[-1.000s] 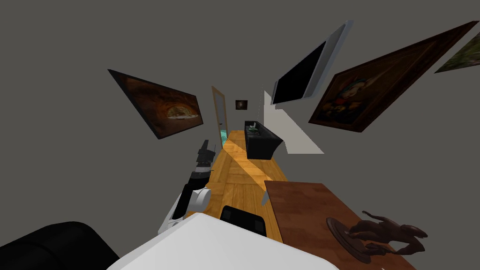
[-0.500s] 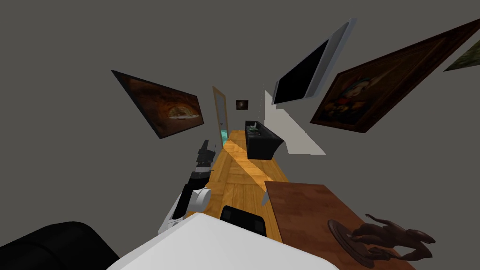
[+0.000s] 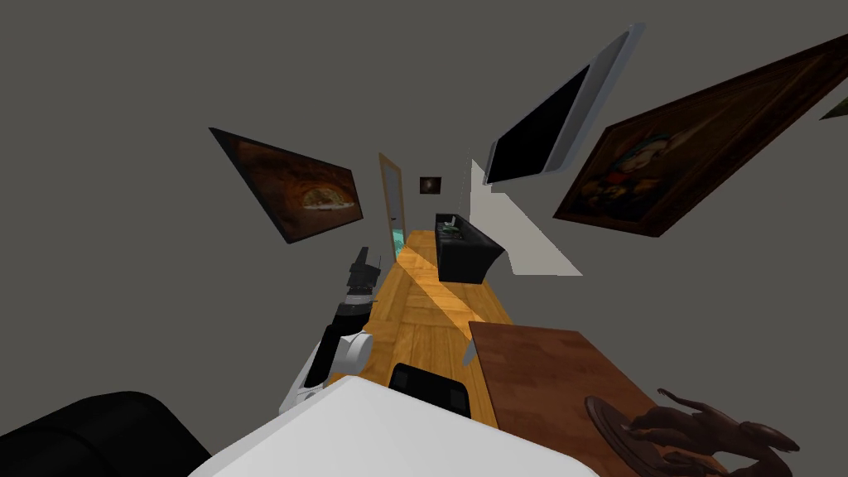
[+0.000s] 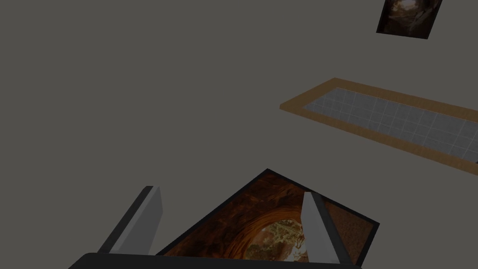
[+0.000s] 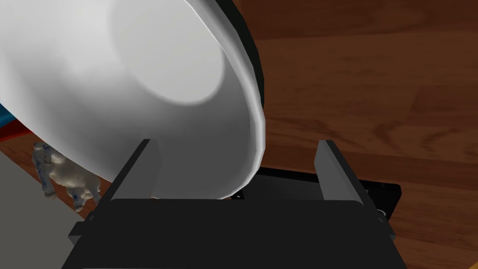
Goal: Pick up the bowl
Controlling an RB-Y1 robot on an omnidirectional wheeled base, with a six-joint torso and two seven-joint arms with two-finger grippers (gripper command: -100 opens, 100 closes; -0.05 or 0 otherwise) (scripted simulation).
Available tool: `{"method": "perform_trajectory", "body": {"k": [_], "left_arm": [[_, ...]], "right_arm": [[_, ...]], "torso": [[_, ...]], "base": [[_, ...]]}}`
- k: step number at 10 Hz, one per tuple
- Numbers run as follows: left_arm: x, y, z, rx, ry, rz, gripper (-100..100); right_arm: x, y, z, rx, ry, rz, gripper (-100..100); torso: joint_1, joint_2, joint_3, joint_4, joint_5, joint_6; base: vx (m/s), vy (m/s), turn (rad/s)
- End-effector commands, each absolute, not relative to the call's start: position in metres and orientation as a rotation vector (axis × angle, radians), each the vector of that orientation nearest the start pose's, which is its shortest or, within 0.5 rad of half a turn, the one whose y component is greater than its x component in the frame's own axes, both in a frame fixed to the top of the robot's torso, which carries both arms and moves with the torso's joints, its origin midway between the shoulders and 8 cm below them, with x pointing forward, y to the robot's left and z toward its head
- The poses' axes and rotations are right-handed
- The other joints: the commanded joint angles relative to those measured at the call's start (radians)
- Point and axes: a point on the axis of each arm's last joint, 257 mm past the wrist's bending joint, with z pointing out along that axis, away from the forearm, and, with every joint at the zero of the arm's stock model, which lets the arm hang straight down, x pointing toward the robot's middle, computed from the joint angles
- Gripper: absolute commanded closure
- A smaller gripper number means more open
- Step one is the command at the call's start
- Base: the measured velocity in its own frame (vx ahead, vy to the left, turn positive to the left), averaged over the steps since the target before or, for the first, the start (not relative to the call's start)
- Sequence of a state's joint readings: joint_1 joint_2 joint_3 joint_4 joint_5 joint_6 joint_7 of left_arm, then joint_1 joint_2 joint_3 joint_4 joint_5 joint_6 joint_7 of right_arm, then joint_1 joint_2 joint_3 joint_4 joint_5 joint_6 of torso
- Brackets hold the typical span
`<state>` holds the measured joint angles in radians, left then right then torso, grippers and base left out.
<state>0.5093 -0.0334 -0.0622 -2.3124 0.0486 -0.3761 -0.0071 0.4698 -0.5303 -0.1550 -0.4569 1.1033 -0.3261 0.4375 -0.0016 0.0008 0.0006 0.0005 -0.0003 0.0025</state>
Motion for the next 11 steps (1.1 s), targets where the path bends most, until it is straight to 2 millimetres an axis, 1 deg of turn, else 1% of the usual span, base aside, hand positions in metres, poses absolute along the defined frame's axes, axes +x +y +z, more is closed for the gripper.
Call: {"method": "perform_trajectory", "body": {"k": [1,2,3,4,6,8,9,11], "left_arm": [[0.359,0.27,0.012,-0.797,0.628,-1.365,0],[0.359,0.27,0.012,-0.797,0.628,-1.365,0],[0.359,0.27,0.012,-0.797,0.628,-1.365,0],[0.359,0.27,0.012,-0.797,0.628,-1.365,0],[0.359,0.27,0.012,-0.797,0.628,-1.365,0],[0.359,0.27,0.012,-0.797,0.628,-1.365,0],[0.359,0.27,0.012,-0.797,0.628,-1.365,0],[0.359,0.27,0.012,-0.797,0.628,-1.365,0]], "right_arm": [[-0.095,-0.57,-0.599,0.081,2.953,-0.436,-100],[-0.096,-0.575,-0.597,0.074,2.954,-0.452,-100],[-0.096,-0.575,-0.597,0.074,2.954,-0.452,-100],[-0.115,-0.553,-0.605,0.085,2.985,-0.407,-100],[-0.116,-0.566,-0.599,0.11,2.974,-0.448,-100],[-0.115,-0.565,-0.599,0.118,2.973,-0.446,-100],[-0.116,-0.565,-0.599,0.115,2.973,-0.446,100],[-0.116,-0.564,-0.6,0.117,2.973,-0.443,100]], "torso": [[0.0,0.0,0.0,0.0,0.0,0.0],[0.0,0.0,0.0,0.0,0.0,0.0],[0.0,0.0,0.0,0.0,0.0,0.0],[0.0,0.0,0.0,0.0,0.0,0.0],[0.0,0.0,0.0,0.0,0.0,0.0],[0.0,0.0,0.0,0.0,0.0,0.0],[0.001,0.0,0.0,0.0,0.0,0.0],[0.0,0.0,0.0,0.0,0.001,0.0]], "base": [[0.004,-0.017,0.046],[0.002,-0.011,-0.008],[0.0,0.0,0.0],[0.005,-0.015,0.087],[0.005,-0.014,0.033],[0.0,-0.001,-0.007],[0.0,0.0,0.0],[0.0,0.0,0.0]]}}
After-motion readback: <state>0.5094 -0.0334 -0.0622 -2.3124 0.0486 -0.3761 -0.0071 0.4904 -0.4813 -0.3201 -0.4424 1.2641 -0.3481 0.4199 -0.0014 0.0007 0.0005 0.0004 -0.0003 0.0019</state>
